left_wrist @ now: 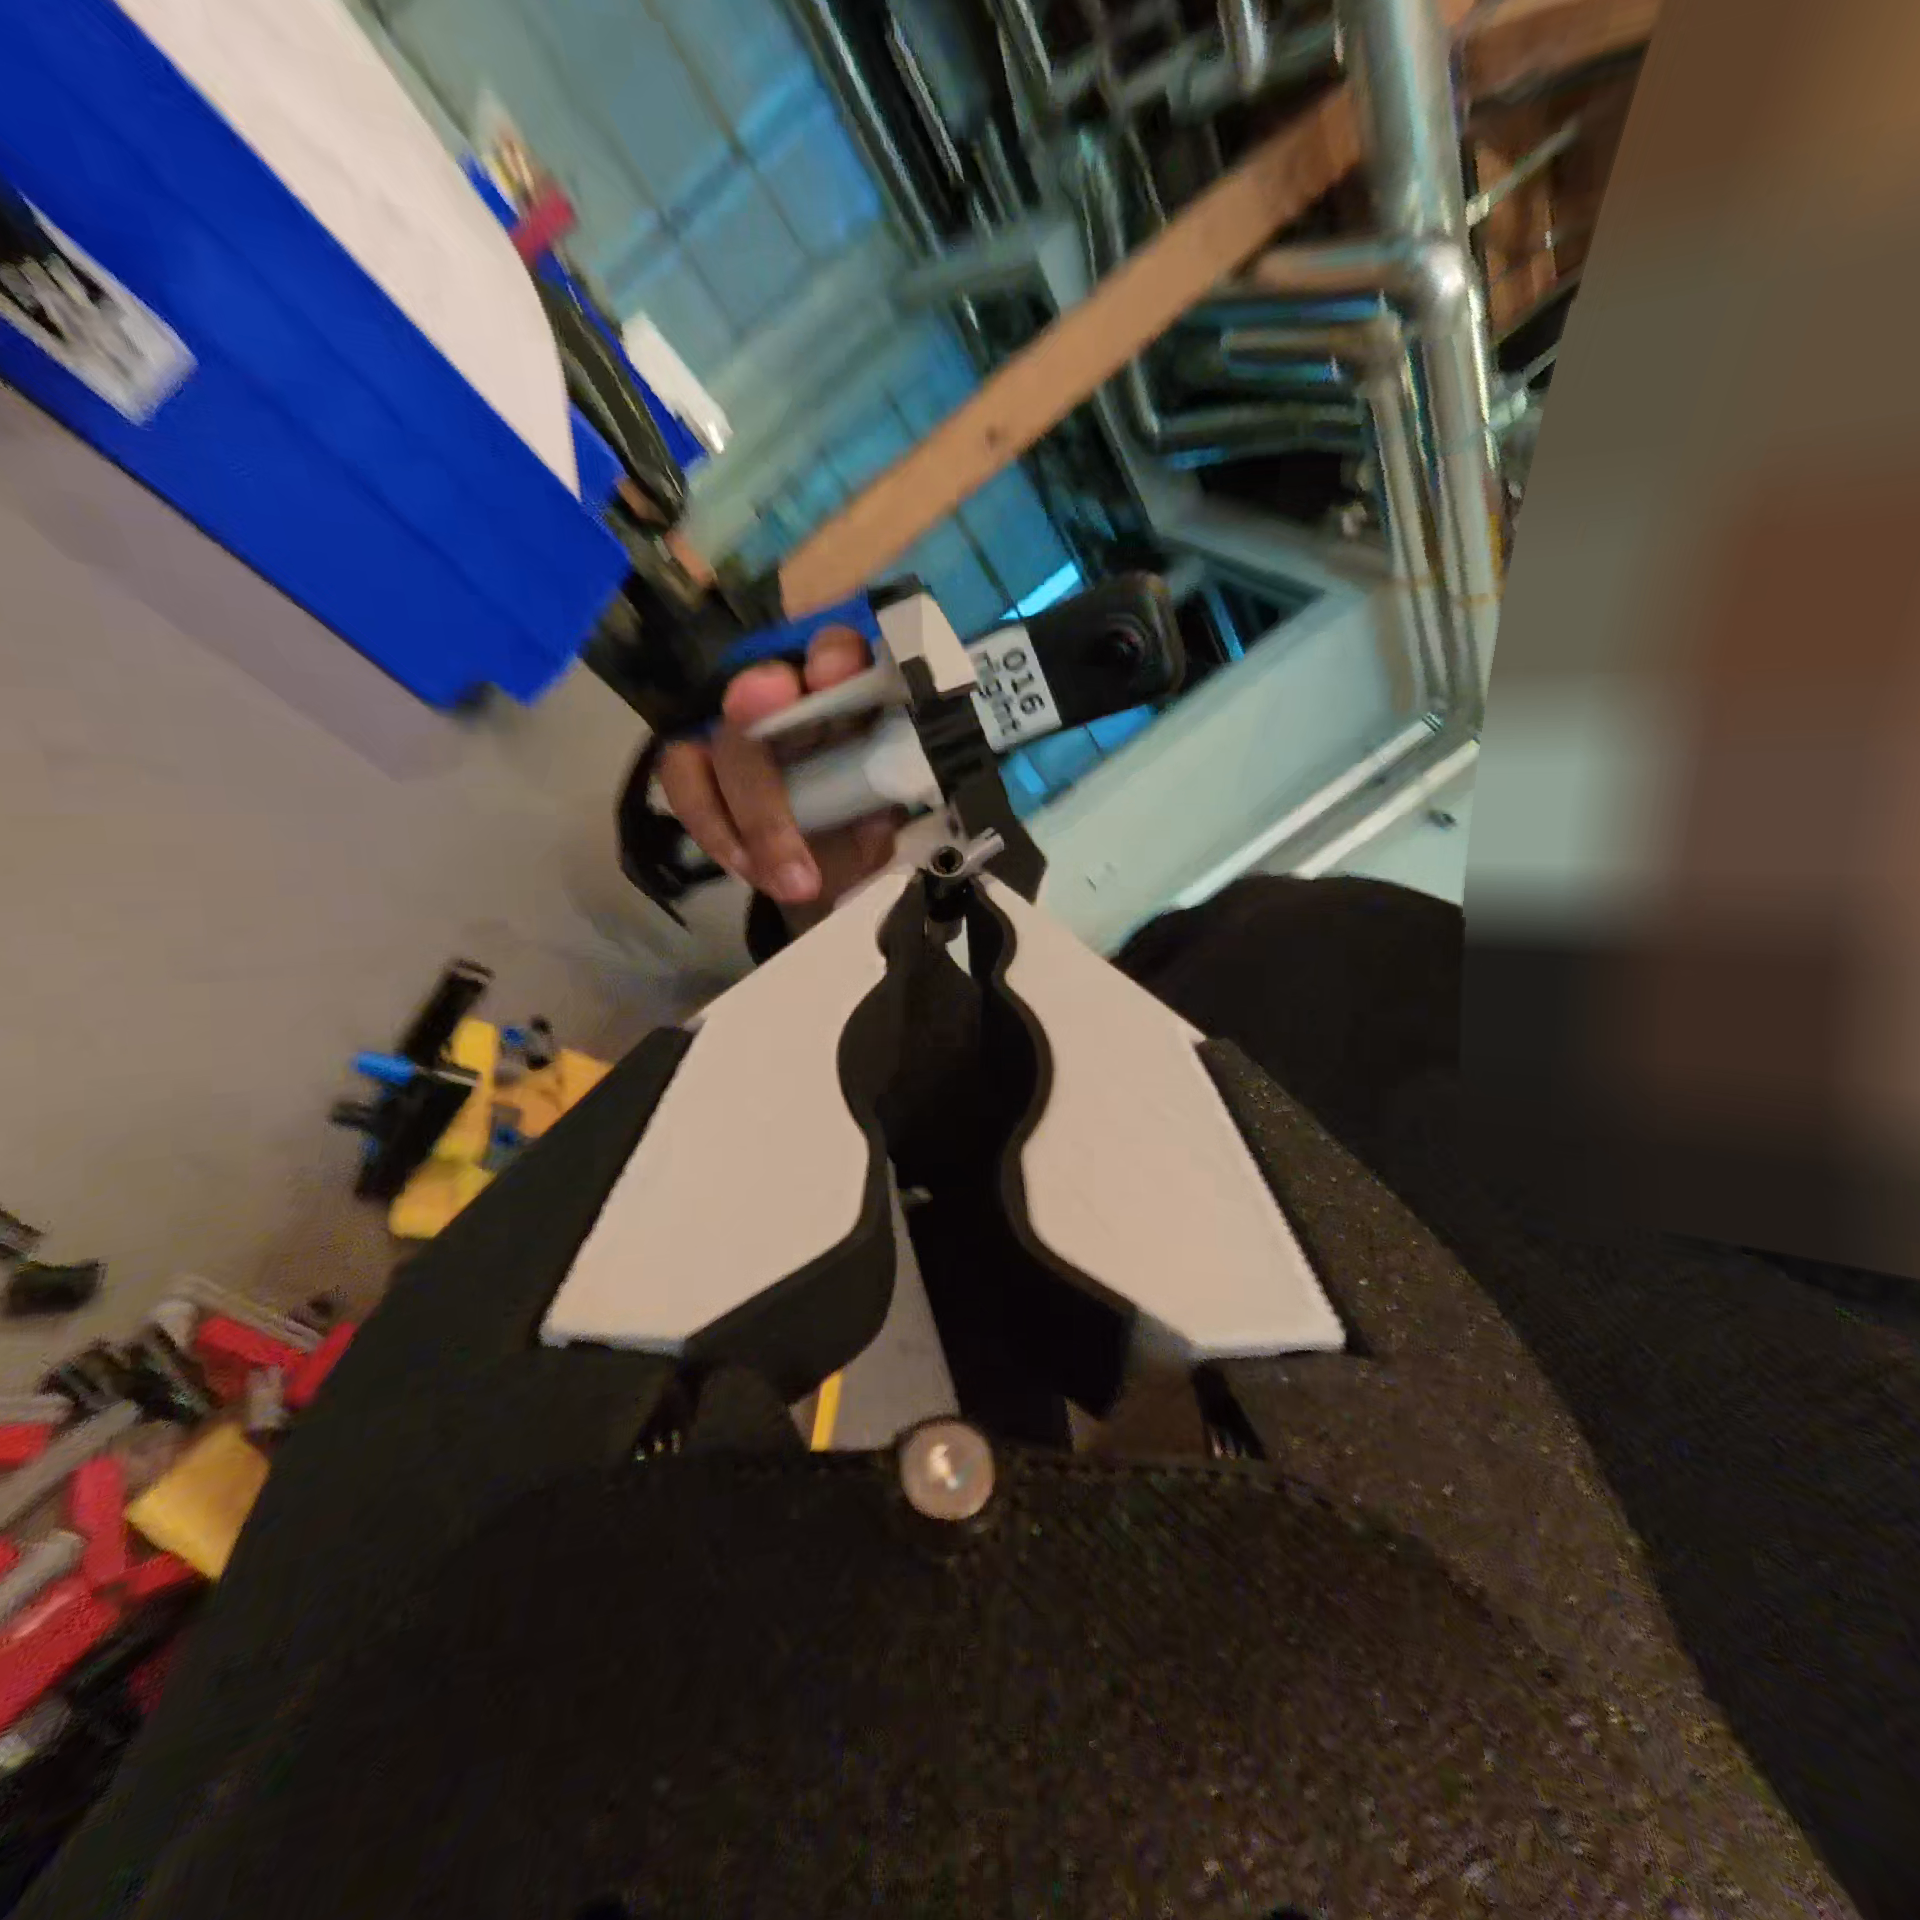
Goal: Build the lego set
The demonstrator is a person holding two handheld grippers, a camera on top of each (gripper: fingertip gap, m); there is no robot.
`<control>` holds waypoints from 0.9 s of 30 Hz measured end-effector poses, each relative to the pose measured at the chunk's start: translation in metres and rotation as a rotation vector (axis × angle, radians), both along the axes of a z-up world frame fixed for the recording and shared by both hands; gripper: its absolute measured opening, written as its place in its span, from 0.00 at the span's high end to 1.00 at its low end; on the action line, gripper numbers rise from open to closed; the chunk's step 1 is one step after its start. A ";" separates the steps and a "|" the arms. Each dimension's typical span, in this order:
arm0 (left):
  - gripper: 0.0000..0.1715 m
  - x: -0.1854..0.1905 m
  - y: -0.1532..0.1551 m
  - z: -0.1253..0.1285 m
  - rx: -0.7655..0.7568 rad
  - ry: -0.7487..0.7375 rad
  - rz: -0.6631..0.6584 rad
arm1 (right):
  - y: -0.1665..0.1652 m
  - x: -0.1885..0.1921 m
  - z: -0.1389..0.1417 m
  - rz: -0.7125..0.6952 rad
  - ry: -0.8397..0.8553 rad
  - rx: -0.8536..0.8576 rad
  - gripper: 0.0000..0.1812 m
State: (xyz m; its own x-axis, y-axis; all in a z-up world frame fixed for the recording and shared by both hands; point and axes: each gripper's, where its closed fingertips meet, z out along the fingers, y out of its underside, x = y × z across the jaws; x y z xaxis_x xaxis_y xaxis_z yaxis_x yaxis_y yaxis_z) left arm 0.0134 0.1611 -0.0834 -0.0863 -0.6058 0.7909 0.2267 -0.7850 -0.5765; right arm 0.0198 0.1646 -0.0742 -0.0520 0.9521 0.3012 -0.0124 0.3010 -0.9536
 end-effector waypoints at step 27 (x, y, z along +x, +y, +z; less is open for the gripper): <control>0.98 0.013 -0.037 -0.014 -0.130 0.038 -0.289 | -0.044 -0.006 -0.029 0.182 -0.165 0.056 0.87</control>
State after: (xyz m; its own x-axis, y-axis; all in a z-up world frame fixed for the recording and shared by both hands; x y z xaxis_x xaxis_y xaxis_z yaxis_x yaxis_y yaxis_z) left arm 0.0262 0.1246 -0.0974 -0.2090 -0.4542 0.8660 -0.0360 -0.8814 -0.4709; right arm 0.0135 0.1204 -0.1030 -0.2741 0.9047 0.3261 0.0833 0.3602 -0.9291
